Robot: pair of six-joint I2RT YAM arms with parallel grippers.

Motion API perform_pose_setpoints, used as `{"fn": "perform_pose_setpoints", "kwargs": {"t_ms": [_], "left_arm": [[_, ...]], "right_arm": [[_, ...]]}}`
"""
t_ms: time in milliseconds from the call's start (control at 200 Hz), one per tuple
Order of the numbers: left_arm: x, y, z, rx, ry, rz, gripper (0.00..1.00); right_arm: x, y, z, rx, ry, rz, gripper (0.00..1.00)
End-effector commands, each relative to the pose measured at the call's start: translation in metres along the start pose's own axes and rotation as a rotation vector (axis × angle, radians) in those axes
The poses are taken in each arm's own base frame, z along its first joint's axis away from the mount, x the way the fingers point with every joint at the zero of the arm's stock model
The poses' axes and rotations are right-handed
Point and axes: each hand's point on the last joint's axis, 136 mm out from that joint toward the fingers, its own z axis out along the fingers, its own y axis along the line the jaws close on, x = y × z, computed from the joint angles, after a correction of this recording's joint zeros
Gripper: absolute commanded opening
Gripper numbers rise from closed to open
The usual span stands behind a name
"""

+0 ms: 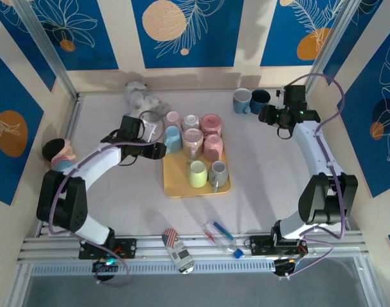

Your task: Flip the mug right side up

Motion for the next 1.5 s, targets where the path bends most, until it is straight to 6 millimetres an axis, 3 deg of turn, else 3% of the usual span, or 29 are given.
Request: {"fn": "perform_pose_setpoints", "kwargs": {"t_ms": [0, 240, 505, 630, 1040, 1275, 1496], "left_arm": [[-0.011, -0.006, 0.005, -0.016, 0.008, 0.067, 0.67], [-0.009, -0.001, 0.026, -0.033, 0.057, 0.077, 0.57], [-0.010, 0.007, 0.036, -0.071, 0.069, 0.083, 0.53], [-0.010, 0.008, 0.044, -0.060, 0.078, 0.082, 0.51], [-0.009, 0.011, 0.058, -0.055, 0.102, 0.090, 0.41], [-0.006, 0.010, 0.058, -0.050, 0.096, 0.098, 0.27], [-0.011, 0.006, 0.054, -0.037, 0.077, 0.107, 0.06]], "right_arm": [[0.052, 0.037, -0.012, -0.206, 0.197, 0.158, 0.49], [0.066, 0.091, -0.037, -0.464, 0.292, 0.249, 0.48], [0.067, 0.152, -0.059, -0.567, 0.356, 0.121, 0.48], [0.066, 0.171, -0.066, -0.598, 0.363, 0.094, 0.48], [0.061, 0.175, -0.071, -0.612, 0.340, 0.125, 0.47], [0.058, 0.173, -0.074, -0.611, 0.335, 0.125, 0.47], [0.062, 0.167, -0.076, -0.607, 0.332, 0.140, 0.47]]}}
